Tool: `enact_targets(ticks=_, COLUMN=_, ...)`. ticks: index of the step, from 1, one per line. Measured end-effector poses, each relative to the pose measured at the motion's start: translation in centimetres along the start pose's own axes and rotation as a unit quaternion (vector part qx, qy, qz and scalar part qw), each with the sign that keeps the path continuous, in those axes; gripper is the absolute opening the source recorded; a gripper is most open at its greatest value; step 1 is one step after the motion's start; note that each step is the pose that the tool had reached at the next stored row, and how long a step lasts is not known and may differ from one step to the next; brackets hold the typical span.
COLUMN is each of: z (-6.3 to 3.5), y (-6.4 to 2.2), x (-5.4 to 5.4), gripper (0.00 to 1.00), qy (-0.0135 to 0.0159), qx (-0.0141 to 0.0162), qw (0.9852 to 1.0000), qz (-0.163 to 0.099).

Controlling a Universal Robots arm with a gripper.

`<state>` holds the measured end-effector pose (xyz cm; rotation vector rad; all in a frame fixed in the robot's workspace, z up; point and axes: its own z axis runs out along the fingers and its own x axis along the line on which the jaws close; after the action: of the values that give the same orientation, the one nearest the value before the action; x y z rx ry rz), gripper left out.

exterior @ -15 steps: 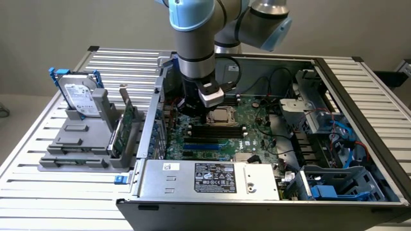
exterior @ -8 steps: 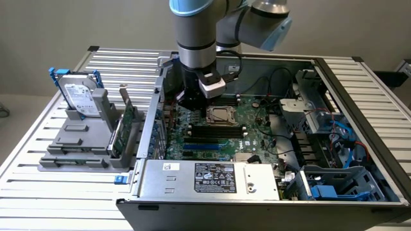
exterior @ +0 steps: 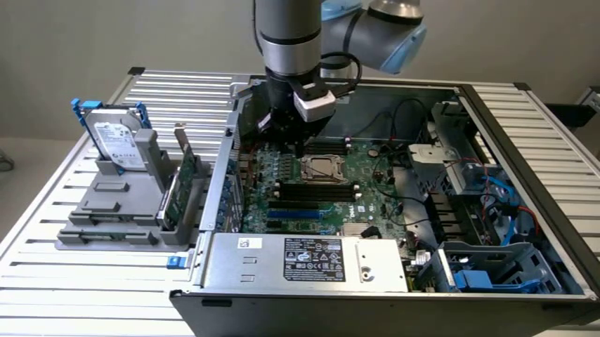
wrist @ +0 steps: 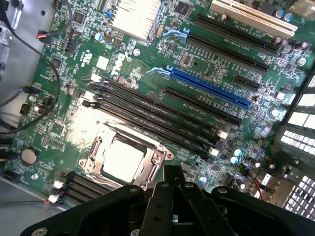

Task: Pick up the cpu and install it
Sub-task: 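Install the first cpu locking lever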

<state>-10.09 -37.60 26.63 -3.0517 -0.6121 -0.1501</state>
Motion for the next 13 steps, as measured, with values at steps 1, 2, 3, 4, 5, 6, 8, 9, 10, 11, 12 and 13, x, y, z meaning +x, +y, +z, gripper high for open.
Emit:
enact_targets(ticks=1, z=-0.34, y=0.05, x=0.1, gripper=0.11, qy=-0.0003, qx=0.0001, qw=1.0000, qz=0.000)
enact_targets(ticks=2, z=-0.45, y=0.13, x=0.2, gripper=0.11, qy=-0.0002, qx=0.0005, qw=1.0000, qz=0.000)
enact_targets(ticks=3, z=-0.47, y=0.21, x=0.3, gripper=0.11, qy=0.0006, qx=0.0022, qw=1.0000, qz=0.000)
enact_targets(ticks=4, z=-0.50, y=0.29, x=0.4, gripper=0.11, qy=0.0014, qx=0.0043, qw=1.0000, qz=0.001)
enact_targets(ticks=5, z=-0.56, y=0.38, x=0.5, gripper=0.11, qy=0.0022, qx=0.0064, qw=1.0000, qz=0.001)
enact_targets(ticks=6, z=-0.63, y=0.50, x=0.6, gripper=0.11, qy=0.0027, qx=0.0078, qw=1.0000, qz=0.001)
enact_targets(ticks=8, z=-0.78, y=0.88, x=0.8, gripper=0.11, qy=0.0029, qx=0.0085, qw=1.0000, qz=0.001)
enact_targets(ticks=9, z=-0.82, y=1.11, x=0.8, gripper=0.11, qy=0.0029, qx=0.0088, qw=1.0000, qz=0.001)
enact_targets(ticks=10, z=-0.85, y=1.37, x=0.8, gripper=0.11, qy=0.0029, qx=0.0090, qw=1.0000, qz=0.001)
enact_targets(ticks=11, z=-0.85, y=1.67, x=0.7, gripper=0.11, qy=0.0027, qx=0.0091, qw=1.0000, qz=0.001)
enact_targets(ticks=12, z=-0.87, y=2.04, x=0.6, gripper=0.11, qy=0.0024, qx=0.0092, qw=1.0000, qz=0.001)
enact_targets(ticks=13, z=-0.85, y=2.46, x=0.5, gripper=0.11, qy=0.0023, qx=0.0094, qw=1.0000, qz=0.001)
